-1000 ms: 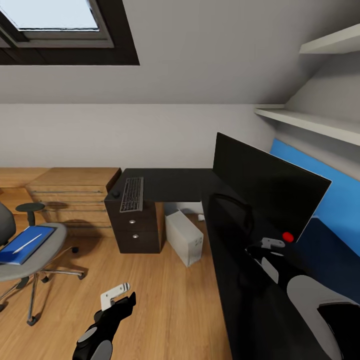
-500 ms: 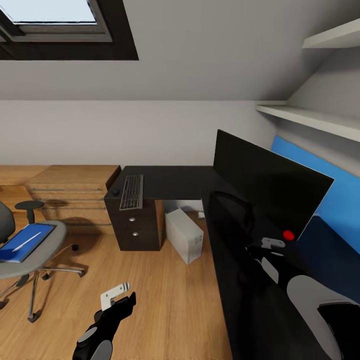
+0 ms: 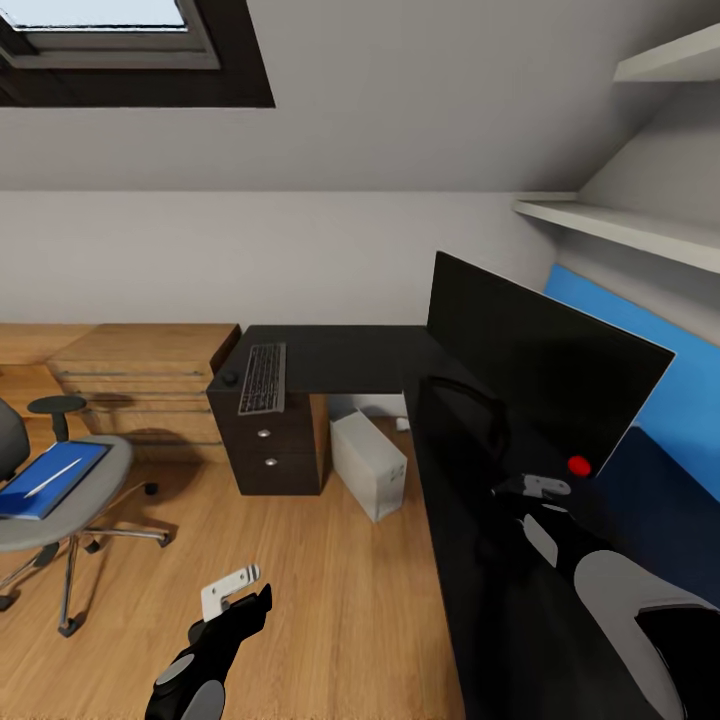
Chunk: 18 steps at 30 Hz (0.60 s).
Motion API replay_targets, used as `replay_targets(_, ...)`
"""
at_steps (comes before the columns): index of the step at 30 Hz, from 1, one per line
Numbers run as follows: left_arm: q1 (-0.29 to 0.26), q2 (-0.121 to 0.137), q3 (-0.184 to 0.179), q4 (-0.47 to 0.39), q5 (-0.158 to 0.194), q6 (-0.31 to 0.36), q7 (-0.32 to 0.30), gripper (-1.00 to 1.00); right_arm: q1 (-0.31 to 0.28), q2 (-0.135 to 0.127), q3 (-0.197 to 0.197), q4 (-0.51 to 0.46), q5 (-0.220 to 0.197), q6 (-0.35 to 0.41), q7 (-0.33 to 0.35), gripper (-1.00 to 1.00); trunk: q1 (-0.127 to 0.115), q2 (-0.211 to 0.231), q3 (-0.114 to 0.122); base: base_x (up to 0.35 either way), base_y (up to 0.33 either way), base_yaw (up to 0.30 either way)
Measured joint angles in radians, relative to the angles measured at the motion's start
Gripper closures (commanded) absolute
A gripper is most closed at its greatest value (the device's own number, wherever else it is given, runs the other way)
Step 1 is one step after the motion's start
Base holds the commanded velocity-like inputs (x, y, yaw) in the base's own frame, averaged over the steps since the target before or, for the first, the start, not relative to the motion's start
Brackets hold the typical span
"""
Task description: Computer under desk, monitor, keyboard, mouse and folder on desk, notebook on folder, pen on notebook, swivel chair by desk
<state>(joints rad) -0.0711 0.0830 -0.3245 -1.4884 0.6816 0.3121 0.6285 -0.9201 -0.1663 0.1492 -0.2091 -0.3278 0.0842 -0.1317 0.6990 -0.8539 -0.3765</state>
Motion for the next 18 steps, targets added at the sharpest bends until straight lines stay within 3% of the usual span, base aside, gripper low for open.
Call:
replay_targets(9, 0.000, -0.001, 0.000, 0.005, 0.000, 0.000, 0.000, -1.00, 0.000, -0.011, -0.011, 0.001, -0.013, -0.013, 0.031, -1.00, 0.000, 0.000, -0.002, 0.000, 0.000, 0.000)
replay_targets(10, 0.000, -0.001, 0.000, 0.006, 0.000, 0.000, 0.000, -1.00, 0.000, -0.029, -0.052, 0.001, -0.071, -0.044, 0.039, -1.00, 0.000, 0.000, -0.002, 0.000, 0.000, 0.000)
replay_targets(14, 0.000, -0.001, -0.001, 0.006, 0.000, 0.000, 0.000, -1.00, 0.001, -0.054, -0.091, 0.002, -0.145, -0.066, 0.042, -1.00, 0.000, 0.000, -0.002, 0.000, 0.000, 0.000)
replay_targets(18, 0.000, -0.001, -0.001, 0.007, 0.000, 0.000, 0.000, -1.00, 0.001, -0.059, -0.096, 0.001, -0.156, -0.069, 0.042, -1.00, 0.000, 0.000, -0.002, 0.000, 0.000, 0.000)
